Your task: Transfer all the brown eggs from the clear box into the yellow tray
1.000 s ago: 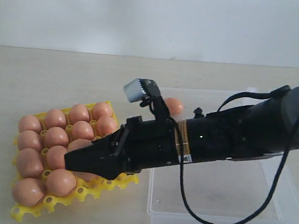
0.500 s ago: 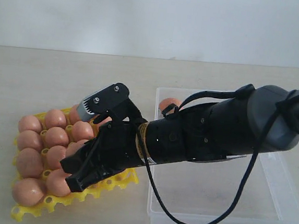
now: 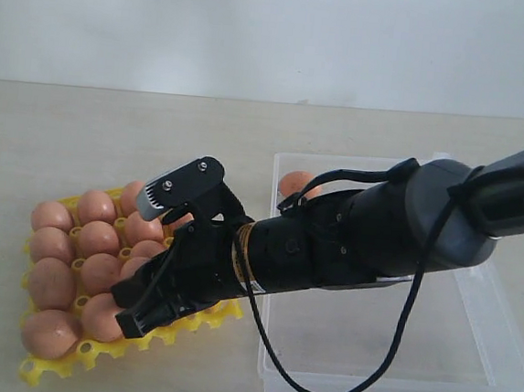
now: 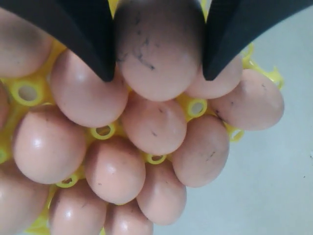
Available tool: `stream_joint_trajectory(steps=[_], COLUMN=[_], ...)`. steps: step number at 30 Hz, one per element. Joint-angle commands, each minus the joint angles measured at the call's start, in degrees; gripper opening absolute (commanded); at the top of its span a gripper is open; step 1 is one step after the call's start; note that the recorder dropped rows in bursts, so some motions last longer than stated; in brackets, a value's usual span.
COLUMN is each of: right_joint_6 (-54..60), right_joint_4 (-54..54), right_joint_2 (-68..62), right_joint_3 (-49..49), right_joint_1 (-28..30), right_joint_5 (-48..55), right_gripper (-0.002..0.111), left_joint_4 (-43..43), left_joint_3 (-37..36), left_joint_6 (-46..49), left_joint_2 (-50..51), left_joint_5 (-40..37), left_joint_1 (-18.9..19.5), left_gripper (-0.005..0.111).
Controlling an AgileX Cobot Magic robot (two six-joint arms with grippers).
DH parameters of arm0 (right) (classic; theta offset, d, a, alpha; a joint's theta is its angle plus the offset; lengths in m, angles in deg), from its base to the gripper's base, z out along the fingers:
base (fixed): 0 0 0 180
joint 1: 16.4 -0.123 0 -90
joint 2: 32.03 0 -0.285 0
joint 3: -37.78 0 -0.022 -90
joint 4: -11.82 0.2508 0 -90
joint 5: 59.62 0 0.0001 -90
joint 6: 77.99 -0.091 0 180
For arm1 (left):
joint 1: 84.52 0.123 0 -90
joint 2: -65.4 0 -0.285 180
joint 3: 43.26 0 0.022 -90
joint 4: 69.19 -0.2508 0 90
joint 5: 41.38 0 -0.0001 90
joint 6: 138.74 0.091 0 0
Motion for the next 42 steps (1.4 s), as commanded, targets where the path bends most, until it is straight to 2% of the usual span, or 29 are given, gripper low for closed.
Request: stream_joint_trajectory(steps=[1,4,6,21,28,31,34,36,38,42], right_joint_6=[0.5,0.5,0.5,-1.6,-3.0,-3.3,-6.7,-4.5,5.1,35.4], right_joint_4=[-0.6,-0.6,-0.5,-0.4,-0.5,-0.4,0.1,2.4,8.9,37.3], right_joint_2=[0.0,0.0,0.0,0.9,10.9,16.6,21.1,21.8,21.3,16.2], right_joint_3=[0.2,0.2,0.2,0.2,0.4,0.6,2.2,4.7,9.1,20.6], right_joint_1=[-0.1,-0.1,-0.1,-0.1,-0.1,-0.1,-0.1,0.1,1.7,9.8], right_joint_5=[0.0,-0.4,-0.4,-0.6,1.9,11.7,31.8,46.6,55.5,64.9], right_gripper=[0.006,0.036,0.045,0.05,0.05,0.05,0.05,0.05,0.05,0.05], left_joint_4=[0.1,0.1,0.1,0.1,0.1,0.1,0.1,0.1,0.1,0.1], left_joint_3=[-0.1,-0.1,-0.1,-0.1,-0.1,-0.1,-0.1,-0.1,-0.1,-0.1], left_joint_6=[0.1,0.1,0.1,0.1,0.1,0.1,0.1,0.1,0.1,0.1], left_joint_2=[-0.2,-0.2,-0.2,-0.2,-0.2,-0.2,-0.2,-0.2,-0.2,-0.2], left_joint_5=[0.2,0.2,0.2,0.2,0.2,0.2,0.2,0.2,0.2,0.2], left_joint_1=[0.2,0.2,0.2,0.2,0.2,0.2,0.2,0.2,0.2,0.2], left_gripper=[0.004,0.004,0.004,0.004,0.004,0.004,0.004,0.004,0.004,0.004])
